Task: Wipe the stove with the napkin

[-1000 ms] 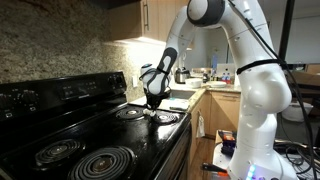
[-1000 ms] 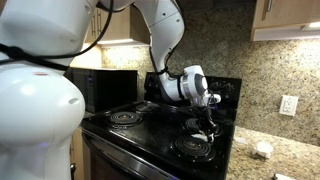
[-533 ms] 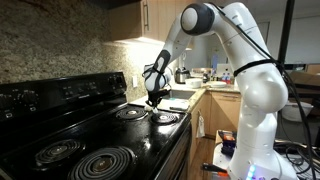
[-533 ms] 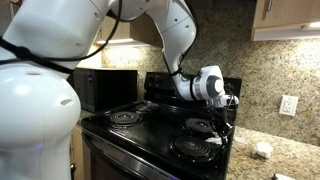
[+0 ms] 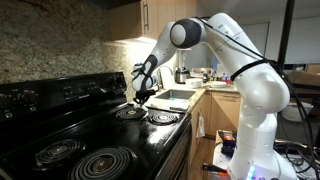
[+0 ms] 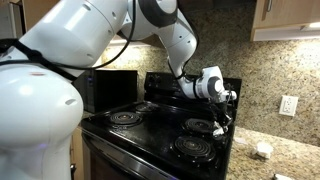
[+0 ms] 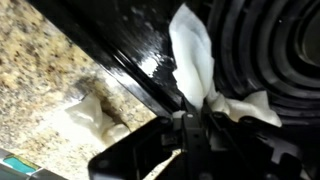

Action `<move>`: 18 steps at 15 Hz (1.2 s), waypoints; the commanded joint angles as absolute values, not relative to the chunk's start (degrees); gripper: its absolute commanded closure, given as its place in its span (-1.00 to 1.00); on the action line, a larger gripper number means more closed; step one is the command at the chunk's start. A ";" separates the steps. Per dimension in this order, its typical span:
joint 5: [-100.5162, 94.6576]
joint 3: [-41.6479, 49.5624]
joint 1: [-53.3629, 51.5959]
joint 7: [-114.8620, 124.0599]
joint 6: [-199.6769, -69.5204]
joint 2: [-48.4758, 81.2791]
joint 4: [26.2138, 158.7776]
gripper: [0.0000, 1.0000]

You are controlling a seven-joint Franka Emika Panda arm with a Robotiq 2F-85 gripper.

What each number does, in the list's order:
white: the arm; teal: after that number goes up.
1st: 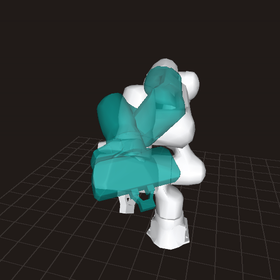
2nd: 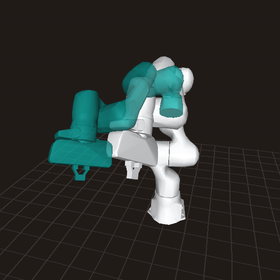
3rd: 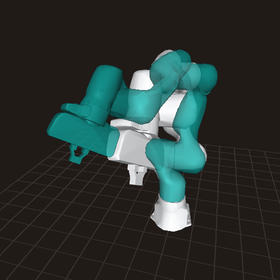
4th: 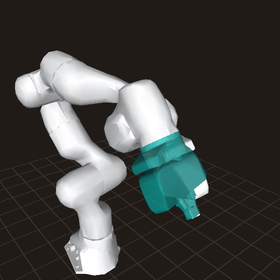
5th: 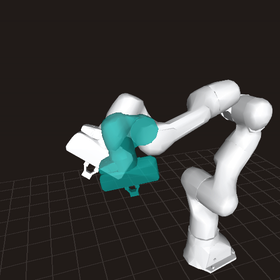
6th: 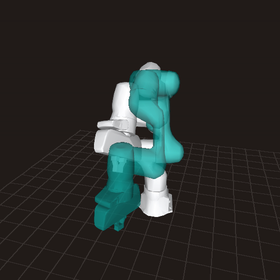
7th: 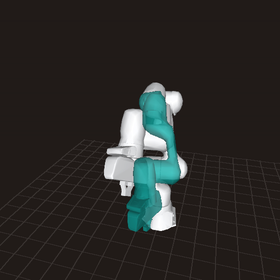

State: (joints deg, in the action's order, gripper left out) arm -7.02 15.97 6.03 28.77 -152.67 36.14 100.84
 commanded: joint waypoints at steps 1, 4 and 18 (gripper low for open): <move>-5.64 17.52 3.06 30.43 -153.48 40.04 94.05 0.85; -6.01 18.39 1.18 31.91 -153.39 42.74 89.35 0.85; -5.32 20.99 3.02 33.84 -146.14 54.27 74.81 0.85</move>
State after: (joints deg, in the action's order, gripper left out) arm -7.00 22.74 2.21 34.56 -149.20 53.23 76.46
